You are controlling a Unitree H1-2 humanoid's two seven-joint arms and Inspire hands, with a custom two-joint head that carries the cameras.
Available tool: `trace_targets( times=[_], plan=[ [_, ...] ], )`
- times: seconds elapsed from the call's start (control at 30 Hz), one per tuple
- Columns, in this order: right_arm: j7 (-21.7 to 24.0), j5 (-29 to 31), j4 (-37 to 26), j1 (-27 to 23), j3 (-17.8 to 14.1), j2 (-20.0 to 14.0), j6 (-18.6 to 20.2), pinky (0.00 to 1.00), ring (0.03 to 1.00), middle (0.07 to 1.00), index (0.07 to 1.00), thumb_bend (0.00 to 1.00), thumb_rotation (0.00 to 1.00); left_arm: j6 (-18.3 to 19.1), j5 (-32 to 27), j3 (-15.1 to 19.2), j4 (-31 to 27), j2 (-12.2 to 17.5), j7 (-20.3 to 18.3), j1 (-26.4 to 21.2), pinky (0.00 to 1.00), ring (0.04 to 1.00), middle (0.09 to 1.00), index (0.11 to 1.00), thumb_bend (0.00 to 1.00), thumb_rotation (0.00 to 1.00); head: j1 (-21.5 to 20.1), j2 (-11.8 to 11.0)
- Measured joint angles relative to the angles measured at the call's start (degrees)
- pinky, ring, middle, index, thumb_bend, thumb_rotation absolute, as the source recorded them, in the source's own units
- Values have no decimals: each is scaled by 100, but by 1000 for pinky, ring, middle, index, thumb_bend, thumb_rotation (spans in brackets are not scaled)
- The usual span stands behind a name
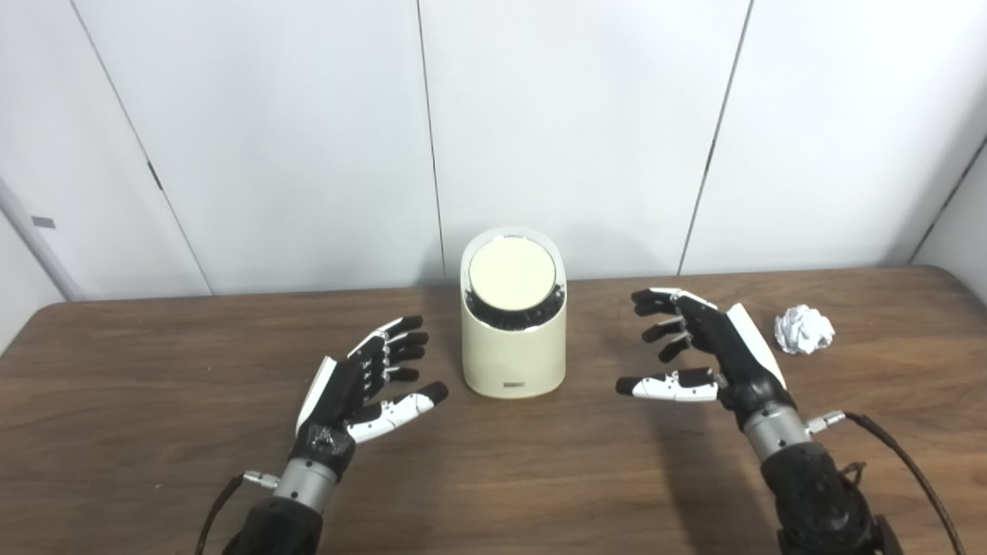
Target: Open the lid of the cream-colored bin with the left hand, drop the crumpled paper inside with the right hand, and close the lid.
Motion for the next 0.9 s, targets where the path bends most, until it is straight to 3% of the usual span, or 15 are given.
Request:
trace_targets(
  times=[0.47,0.6,0.73,0.83,0.9],
  plan=[
    [-174,204,346,91,32,-19,-429,515,641,743,748,757,184,-14,28,-48,138,-50,41,-5,750,819,826,886,783,281,193,-167],
    [-188,205,388,92,68,-20,-461,512,631,743,745,758,157,-25,30,-37,137,-67,63,-9,756,826,824,886,805,297,167,-193],
    [-205,204,388,91,91,-7,-464,495,635,742,743,745,163,-36,372,-44,100,-61,258,-9,731,811,826,875,796,264,141,-307],
    [-229,205,401,91,91,-5,-464,504,636,738,741,735,115,-30,652,-6,-82,-133,544,-23,795,829,837,873,765,332,158,-422],
    [-258,214,442,90,92,-2,-470,496,632,735,739,734,85,21,728,35,-186,-221,701,-118,815,840,840,873,770,326,158,-484]
  ],
)
